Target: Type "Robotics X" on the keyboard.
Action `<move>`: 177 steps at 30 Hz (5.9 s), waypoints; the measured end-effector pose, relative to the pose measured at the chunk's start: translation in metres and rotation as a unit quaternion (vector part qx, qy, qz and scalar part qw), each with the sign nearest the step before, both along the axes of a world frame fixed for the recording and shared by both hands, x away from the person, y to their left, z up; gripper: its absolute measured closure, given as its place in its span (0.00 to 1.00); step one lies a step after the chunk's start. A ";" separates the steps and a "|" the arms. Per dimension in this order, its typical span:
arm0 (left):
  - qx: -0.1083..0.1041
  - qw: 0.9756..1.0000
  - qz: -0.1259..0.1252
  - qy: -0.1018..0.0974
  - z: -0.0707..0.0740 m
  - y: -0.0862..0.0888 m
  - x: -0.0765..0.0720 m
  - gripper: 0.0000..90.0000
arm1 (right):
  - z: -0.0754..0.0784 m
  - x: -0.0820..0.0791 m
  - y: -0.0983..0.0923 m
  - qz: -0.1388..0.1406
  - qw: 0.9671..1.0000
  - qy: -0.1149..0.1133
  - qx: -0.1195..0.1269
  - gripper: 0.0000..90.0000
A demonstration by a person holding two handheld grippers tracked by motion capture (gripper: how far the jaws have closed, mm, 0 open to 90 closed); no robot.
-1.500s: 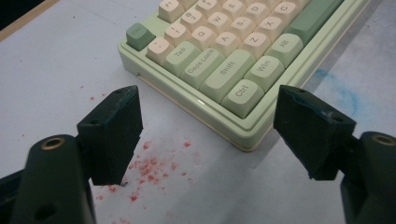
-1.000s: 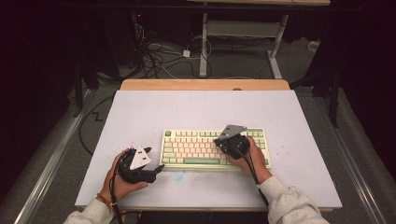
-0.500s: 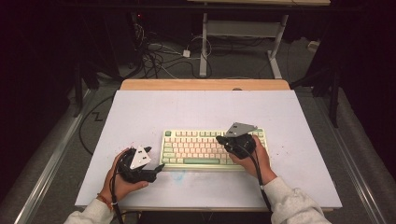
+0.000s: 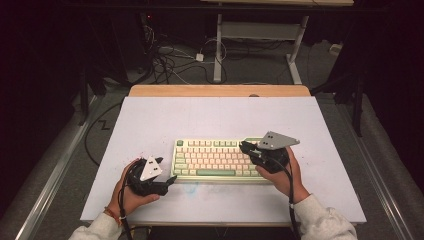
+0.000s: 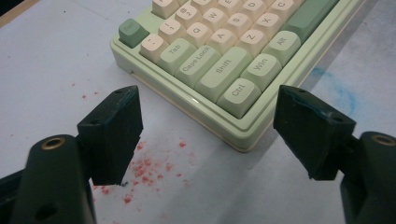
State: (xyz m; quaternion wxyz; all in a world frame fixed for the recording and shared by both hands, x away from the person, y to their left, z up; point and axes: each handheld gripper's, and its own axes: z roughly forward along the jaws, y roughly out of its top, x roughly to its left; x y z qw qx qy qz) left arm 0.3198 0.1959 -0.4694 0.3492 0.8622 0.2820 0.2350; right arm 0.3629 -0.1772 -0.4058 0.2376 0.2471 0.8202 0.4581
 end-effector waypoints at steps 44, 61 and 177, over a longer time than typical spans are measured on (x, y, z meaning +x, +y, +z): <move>-0.050 0.998 -0.026 0.028 0.019 -0.008 0.004 0.62 | -0.037 -0.050 -0.061 -0.081 0.996 -0.029 0.005 0.29; -0.039 0.993 -0.099 0.049 0.041 -0.063 0.031 0.97 | -0.044 -0.058 -0.057 -0.077 0.997 -0.028 -0.001 0.30; -0.022 1.000 0.015 -0.012 0.004 0.014 -0.009 0.23 | -0.042 0.033 0.034 -0.023 0.992 0.081 -0.096 1.00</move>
